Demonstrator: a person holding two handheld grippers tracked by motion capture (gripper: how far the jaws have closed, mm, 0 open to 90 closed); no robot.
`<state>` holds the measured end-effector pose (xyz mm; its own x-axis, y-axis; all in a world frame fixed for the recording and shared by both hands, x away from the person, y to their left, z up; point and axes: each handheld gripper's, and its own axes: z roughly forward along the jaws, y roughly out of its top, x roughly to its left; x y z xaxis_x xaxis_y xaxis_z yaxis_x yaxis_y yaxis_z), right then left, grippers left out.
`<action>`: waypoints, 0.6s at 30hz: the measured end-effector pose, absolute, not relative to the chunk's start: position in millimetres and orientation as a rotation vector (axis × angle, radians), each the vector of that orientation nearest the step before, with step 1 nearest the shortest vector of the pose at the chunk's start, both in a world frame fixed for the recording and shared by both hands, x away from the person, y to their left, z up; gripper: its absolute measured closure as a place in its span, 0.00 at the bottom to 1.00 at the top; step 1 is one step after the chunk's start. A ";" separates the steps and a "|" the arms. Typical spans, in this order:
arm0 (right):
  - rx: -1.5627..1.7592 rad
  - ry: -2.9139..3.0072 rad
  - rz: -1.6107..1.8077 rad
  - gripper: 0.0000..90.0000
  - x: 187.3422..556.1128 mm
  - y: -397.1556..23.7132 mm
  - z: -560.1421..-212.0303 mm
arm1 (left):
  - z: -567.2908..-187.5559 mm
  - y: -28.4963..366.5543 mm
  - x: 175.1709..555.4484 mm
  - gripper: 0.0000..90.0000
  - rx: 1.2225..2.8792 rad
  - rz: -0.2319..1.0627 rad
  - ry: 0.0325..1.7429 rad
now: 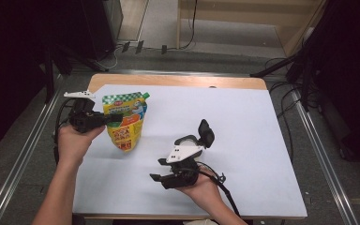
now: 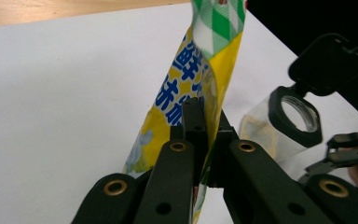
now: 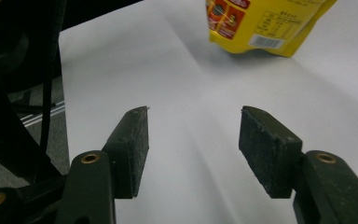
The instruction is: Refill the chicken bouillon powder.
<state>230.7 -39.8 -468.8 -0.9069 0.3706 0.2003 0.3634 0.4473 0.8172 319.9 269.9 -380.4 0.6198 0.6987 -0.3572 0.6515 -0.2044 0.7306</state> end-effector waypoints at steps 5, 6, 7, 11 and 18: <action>0.709 2.655 1.496 0.51 228.9 -36.8 -471.9 | -373.8 260.9 314.2 1.00 1.929 0.051 1.042; 0.707 2.650 1.498 0.51 228.3 -35.6 -473.4 | -371.0 257.3 311.6 1.00 1.934 0.049 1.026; 0.708 2.649 1.500 0.51 228.3 -35.2 -473.8 | -369.7 255.9 310.7 1.00 1.936 0.042 1.015; 0.726 2.664 1.499 0.50 228.3 -30.7 -477.1 | -363.8 250.1 304.7 1.00 1.934 0.023 0.995; 0.724 2.699 1.453 0.51 228.4 -20.8 -484.6 | -355.8 240.7 295.9 1.00 1.948 -0.009 0.976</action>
<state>228.4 -20.8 -484.6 -0.8942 0.3903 0.2194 0.3980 0.4687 0.7886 295.9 240.7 -355.8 0.6849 0.6258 -0.3732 0.6325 -0.2564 0.7309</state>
